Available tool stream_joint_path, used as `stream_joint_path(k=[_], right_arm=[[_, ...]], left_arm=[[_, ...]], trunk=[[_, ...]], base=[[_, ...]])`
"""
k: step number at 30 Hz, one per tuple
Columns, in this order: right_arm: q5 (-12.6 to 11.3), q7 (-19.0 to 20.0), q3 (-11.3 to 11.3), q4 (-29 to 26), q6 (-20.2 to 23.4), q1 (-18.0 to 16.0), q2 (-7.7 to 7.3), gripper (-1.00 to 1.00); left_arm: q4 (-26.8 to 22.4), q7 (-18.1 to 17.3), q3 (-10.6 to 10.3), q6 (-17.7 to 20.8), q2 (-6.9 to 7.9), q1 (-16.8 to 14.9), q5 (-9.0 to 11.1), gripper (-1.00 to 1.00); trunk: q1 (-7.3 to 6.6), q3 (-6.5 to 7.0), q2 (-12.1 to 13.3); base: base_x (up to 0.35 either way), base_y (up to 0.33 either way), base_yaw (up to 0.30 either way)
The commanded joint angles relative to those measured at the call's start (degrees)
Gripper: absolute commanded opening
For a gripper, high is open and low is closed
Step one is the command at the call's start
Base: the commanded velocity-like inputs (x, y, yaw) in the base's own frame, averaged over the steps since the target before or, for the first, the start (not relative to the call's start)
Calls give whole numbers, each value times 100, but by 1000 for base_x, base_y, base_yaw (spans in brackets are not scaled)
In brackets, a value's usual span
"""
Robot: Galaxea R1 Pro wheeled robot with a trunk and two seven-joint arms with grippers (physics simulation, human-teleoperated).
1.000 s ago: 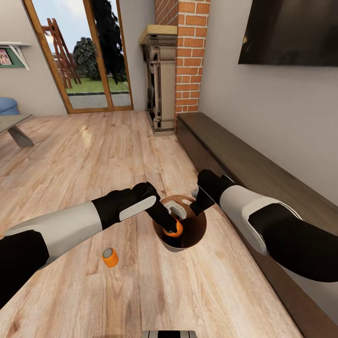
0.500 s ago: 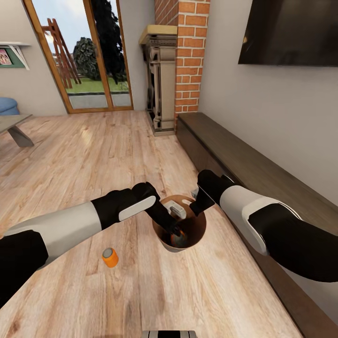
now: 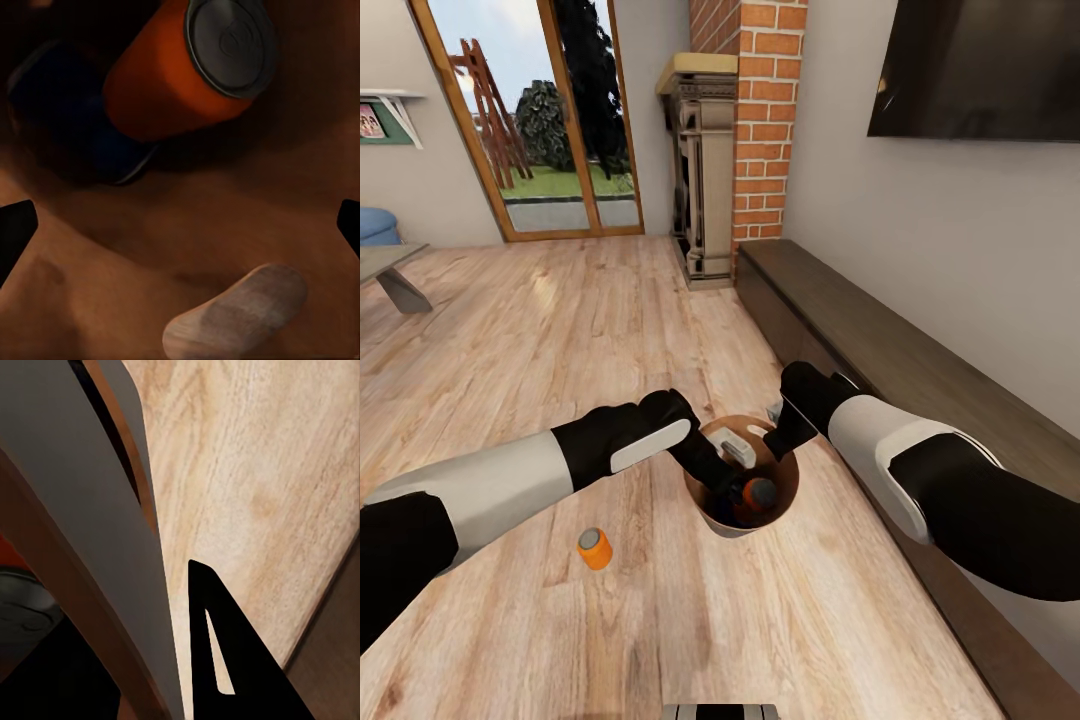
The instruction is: Put the three can of soda from the living room inside the tash can in the kitchen.
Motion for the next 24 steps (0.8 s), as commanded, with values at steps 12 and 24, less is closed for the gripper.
stream_joint_path(k=[12, 24], right_arm=[[-233, 11, -204, -1, 46, -7, 3, -100], [-233, 17, -204, 2, 46, -7, 3, -100]], left_arm=[[-141, -11, -9, -46, 528, 148, -147, 100], [-1851, -168, 35, -87, 1968, 159, -117, 100]], trunk=[[-1, 1, 0], [-1, 1, 0]], base=[[0, 0, 0], [0, 0, 0]])
